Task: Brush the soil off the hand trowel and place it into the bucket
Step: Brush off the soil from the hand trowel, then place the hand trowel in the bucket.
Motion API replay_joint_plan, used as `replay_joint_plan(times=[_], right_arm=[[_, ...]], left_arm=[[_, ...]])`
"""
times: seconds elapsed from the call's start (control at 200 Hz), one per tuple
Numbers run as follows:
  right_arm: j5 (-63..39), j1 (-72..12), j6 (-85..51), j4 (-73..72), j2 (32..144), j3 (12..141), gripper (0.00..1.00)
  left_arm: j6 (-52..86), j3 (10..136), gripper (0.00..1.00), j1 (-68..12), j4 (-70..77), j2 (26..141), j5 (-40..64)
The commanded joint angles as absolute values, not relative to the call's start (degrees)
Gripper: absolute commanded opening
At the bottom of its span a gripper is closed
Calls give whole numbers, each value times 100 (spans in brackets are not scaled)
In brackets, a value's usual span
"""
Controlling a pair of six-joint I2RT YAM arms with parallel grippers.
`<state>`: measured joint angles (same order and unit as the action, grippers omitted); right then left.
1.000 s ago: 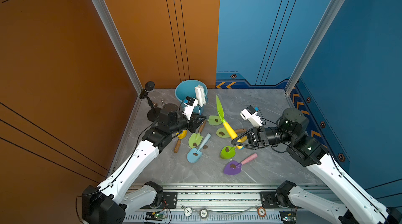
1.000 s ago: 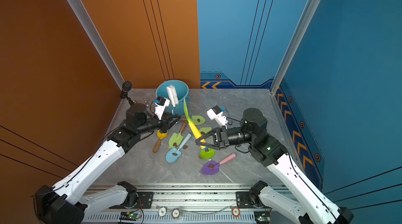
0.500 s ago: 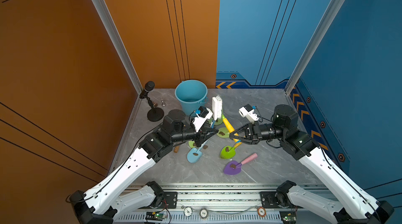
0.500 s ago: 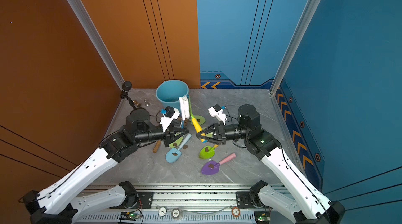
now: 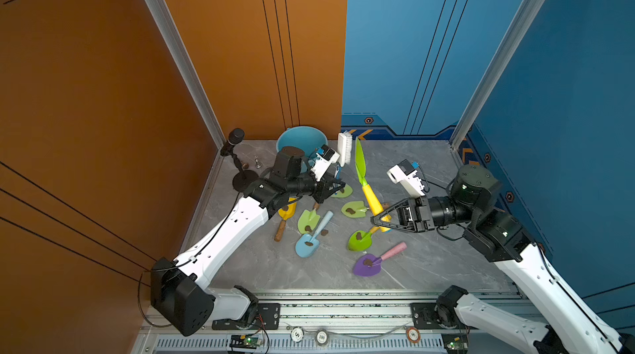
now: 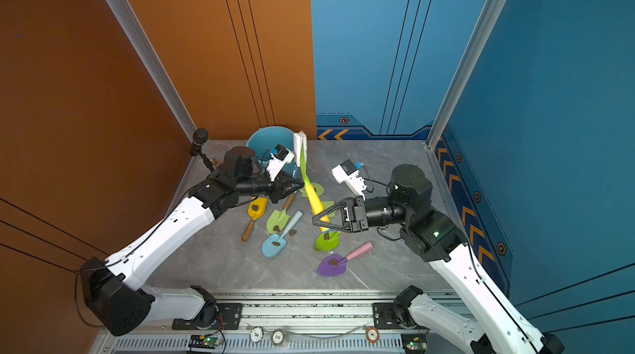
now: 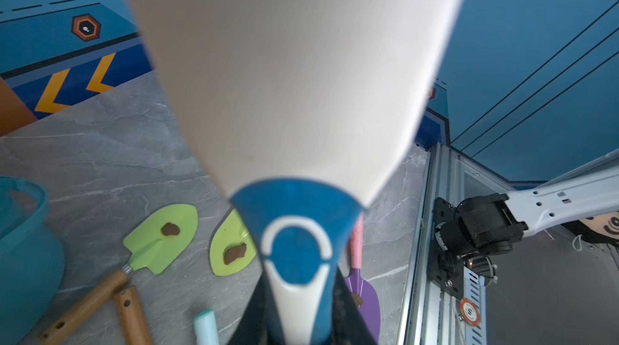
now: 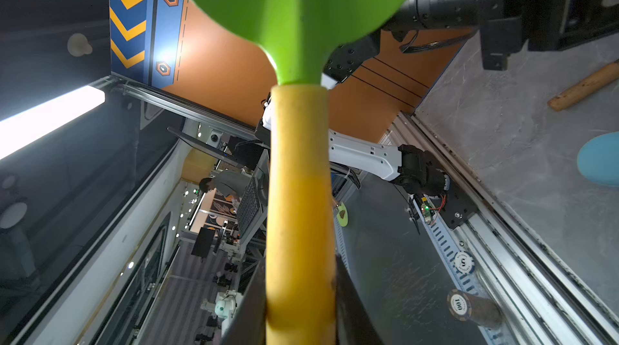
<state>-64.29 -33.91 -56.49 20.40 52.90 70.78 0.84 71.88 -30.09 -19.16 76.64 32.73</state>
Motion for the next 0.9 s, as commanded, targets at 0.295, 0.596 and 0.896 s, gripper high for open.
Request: replay_joint_plan(times=[0.295,0.596,0.896], right_arm=[[-4808,-2901,-3283,3590,6443,7922,8],[-2951,-3537,-1732,4520,9022,10347,8],[-2481,-3812,-1398,5290,11754,13272,9]], left_arm=[[161,6760,0,-2779,-3129,6087,636],[334,5159,0,-2571,-2069,4626,-818],[268,4632,0,-2382,-1794,4337,-1085]])
